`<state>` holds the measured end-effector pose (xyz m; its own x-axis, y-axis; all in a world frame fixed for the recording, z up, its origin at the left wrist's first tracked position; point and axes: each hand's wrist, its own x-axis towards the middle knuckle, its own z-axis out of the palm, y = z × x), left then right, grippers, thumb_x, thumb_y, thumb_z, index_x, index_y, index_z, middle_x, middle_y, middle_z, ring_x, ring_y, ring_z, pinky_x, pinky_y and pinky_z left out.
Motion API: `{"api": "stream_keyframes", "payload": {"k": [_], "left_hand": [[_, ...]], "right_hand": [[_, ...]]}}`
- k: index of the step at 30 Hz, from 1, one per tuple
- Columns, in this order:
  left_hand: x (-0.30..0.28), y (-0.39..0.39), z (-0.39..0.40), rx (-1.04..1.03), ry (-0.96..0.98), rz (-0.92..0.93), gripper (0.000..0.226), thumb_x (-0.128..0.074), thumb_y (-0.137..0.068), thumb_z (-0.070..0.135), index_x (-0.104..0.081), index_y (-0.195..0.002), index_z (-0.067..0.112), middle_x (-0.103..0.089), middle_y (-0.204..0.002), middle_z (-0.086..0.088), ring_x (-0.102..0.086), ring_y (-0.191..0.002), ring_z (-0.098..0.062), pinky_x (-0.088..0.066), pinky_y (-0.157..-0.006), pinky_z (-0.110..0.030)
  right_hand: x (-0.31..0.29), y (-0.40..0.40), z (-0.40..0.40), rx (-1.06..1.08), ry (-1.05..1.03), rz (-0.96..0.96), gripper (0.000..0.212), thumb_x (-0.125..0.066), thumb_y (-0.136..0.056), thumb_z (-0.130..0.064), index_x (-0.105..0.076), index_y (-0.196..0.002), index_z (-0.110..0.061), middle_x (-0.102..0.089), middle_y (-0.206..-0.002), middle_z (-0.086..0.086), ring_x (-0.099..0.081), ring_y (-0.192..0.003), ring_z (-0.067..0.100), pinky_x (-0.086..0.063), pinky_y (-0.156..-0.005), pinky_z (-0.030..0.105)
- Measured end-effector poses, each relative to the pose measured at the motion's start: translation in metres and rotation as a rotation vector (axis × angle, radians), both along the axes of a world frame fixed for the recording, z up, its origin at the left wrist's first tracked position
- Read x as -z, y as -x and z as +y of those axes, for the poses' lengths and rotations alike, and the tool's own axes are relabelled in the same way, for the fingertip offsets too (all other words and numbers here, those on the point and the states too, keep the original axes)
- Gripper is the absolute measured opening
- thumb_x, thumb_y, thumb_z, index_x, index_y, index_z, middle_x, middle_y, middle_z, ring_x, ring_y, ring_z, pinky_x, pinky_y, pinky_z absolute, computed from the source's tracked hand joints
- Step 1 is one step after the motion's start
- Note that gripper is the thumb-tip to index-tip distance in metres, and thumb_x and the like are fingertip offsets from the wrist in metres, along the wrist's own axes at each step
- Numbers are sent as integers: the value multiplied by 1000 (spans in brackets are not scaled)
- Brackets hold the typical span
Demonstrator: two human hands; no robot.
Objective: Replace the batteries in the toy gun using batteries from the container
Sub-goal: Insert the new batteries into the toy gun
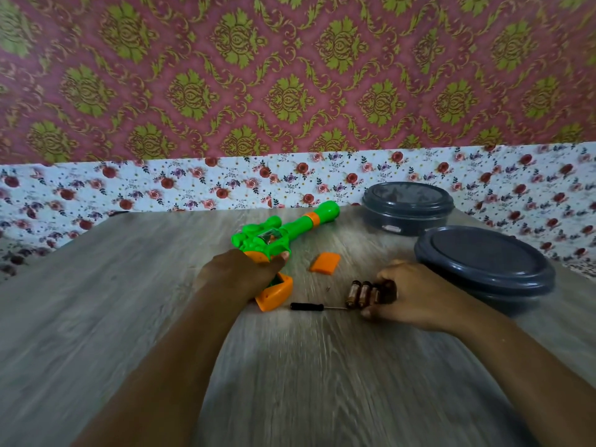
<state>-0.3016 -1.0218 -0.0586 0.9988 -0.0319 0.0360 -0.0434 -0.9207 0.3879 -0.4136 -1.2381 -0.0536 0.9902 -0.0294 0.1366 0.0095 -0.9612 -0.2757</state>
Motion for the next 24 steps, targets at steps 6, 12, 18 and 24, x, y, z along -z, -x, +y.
{"api": "stream_keyframes", "payload": {"k": [6, 12, 18, 24], "left_hand": [[-7, -3, 0, -29, 64, -13, 55, -61, -78, 60, -55, -107, 14, -57, -100, -10, -58, -107, -28, -40, -74, -29], [2, -21, 13, -101, 473, 120, 52, -66, -76, 53, -59, -95, 6, -55, -88, -15, -61, -87, -32, -42, -67, -30], [9, -23, 17, -111, 785, 141, 35, -70, -78, 35, -60, -81, 2, -60, -82, -17, -58, -71, -27, -42, -59, -32], [19, -21, 13, 90, 1089, 135, 11, -63, -88, 11, -62, -84, 1, -68, -80, -21, -70, -60, -21, -58, -73, -43]], "right_hand": [[3, -1, -3, -8, 3, -32, 41, -71, -69, -50, -62, -80, -12, -51, -81, -4, -48, -72, 7, -40, -66, 30], [4, -3, -3, -4, -93, -106, 40, -74, -67, -47, -62, -93, -19, -63, -87, -6, -57, -78, 7, -50, -74, 33], [7, -5, -1, -11, -289, -205, 48, -79, -68, -26, -56, -111, -26, -56, -81, -11, -52, -67, 0, -38, -63, 11], [8, -13, 9, -25, -818, -285, 47, -63, -80, 5, -56, -119, -21, -59, -82, 6, -55, -57, 10, -49, -49, 18]]}}
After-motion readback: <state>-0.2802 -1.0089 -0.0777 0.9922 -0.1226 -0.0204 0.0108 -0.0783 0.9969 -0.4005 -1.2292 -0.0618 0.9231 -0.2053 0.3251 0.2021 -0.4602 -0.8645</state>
